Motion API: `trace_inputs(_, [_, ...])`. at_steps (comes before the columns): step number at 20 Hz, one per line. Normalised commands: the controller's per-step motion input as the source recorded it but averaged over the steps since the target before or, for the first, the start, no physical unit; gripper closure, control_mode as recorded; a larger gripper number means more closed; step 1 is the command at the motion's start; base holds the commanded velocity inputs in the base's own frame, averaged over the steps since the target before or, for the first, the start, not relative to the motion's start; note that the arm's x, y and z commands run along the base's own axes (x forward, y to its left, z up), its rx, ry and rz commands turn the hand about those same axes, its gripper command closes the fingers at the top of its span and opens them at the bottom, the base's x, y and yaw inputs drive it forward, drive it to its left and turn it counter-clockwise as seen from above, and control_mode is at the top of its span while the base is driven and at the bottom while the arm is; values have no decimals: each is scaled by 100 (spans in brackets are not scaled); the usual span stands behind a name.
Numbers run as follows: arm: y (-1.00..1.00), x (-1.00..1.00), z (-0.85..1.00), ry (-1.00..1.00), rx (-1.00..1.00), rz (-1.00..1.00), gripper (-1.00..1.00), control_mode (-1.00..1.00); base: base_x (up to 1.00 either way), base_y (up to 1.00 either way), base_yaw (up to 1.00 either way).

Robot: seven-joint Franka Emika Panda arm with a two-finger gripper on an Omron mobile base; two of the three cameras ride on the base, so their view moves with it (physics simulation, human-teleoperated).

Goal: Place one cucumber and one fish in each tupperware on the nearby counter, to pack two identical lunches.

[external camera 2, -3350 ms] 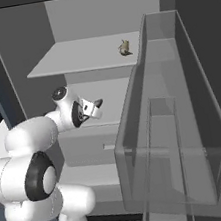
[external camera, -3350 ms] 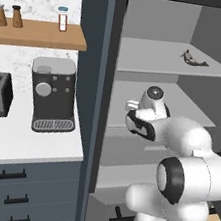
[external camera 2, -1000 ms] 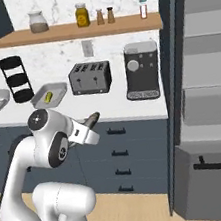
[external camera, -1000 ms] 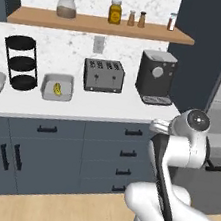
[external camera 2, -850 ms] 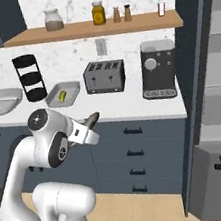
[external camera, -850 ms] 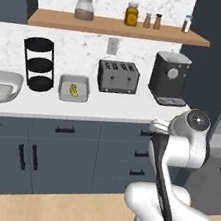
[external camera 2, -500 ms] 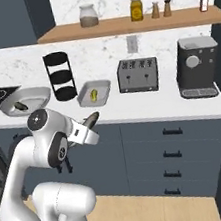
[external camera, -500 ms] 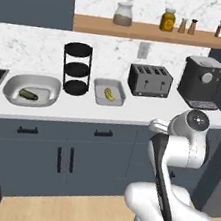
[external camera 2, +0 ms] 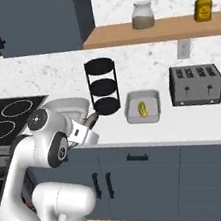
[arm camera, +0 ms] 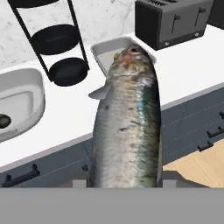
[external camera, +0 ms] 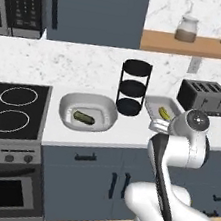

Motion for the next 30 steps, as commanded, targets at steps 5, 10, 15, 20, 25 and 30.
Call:
trace_inputs(5, [0,0,0,0,0,0,100,100,85,100,0])
trace_inputs(10, [0,0,0,0,0,0,100,100,42,83,0])
trace_inputs(15, [2,73,-42,26,0,3,100,-100,0,0,0])
trace_inputs(20, [-21,76,-39,27,6,11,100,-100,0,0,0])
trace_inputs(25, [-23,61,-22,12,6,10,100,-100,0,0,0])
trace_inputs(30, [-8,30,-32,2,0,0,100,-100,0,0,0])
